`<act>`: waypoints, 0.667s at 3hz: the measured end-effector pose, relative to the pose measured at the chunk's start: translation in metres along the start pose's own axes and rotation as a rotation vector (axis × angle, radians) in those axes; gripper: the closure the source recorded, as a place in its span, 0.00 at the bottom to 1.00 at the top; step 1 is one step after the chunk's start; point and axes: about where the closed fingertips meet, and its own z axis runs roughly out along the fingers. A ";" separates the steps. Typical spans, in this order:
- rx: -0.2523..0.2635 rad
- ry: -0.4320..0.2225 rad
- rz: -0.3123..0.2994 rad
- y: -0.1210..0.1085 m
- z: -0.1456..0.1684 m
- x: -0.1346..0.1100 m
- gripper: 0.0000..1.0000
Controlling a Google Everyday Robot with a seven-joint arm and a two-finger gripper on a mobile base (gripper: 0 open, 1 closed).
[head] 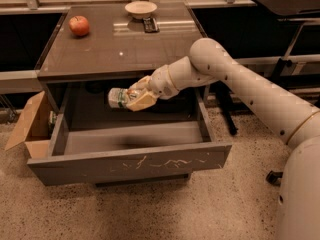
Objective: Place 7up can into top drawer
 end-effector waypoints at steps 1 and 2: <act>-0.010 -0.001 0.050 0.004 0.020 0.027 1.00; -0.045 -0.024 0.092 0.004 0.042 0.051 1.00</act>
Offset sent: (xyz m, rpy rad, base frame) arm 0.0079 0.0118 -0.1120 0.0670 0.1797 -0.0012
